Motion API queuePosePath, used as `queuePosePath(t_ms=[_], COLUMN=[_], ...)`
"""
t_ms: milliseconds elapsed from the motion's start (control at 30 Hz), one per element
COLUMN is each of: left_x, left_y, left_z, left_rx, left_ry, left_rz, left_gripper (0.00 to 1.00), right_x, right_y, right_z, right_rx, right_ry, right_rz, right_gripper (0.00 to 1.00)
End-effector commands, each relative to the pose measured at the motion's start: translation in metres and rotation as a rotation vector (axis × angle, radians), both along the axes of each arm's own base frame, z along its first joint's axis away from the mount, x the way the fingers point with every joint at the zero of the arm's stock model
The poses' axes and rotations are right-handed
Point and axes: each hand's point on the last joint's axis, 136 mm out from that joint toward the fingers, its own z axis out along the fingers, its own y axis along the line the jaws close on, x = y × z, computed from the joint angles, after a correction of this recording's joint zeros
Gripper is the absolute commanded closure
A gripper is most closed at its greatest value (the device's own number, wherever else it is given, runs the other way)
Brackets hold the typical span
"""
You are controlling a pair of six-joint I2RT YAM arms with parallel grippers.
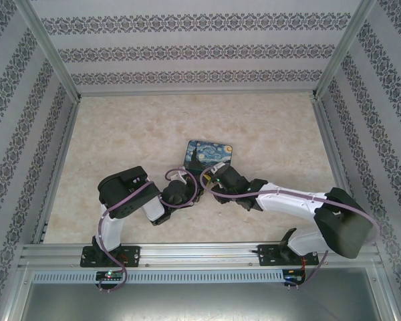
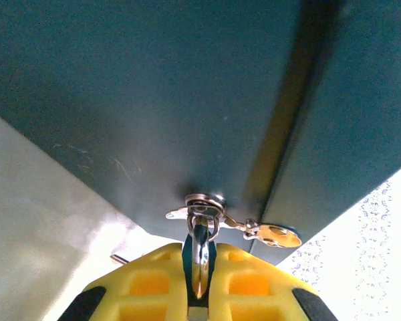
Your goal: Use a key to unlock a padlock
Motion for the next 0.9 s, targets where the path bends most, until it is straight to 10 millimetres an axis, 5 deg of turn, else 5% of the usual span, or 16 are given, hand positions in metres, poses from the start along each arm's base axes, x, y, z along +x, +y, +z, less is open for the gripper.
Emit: queuePosePath(t_ms=[0,400,867], left_x=[-0.005,-0.005,-0.006], left_y=[0.000,-0.001,-0.002], left_z=[-0.007,-0.007,-0.008], left_rx=[0.020,0.022,0.024], left_ry=[0.000,0.002,0.004], left_rz=[-0.028,-0.033,-0.039], left_gripper=[1.00,1.00,1.00], right_x=[0.008,0.024,0.035], right_y=[0.007,0.020,0.027], right_z=[0.003,-0.001,-0.002], right_rx=[-0.022,-0.057,-0.033], right_ry=[-0.049,-0.066,-0.053], right_rz=[0.028,0.033,0.015], right_gripper=[0.64,0.68,0.91])
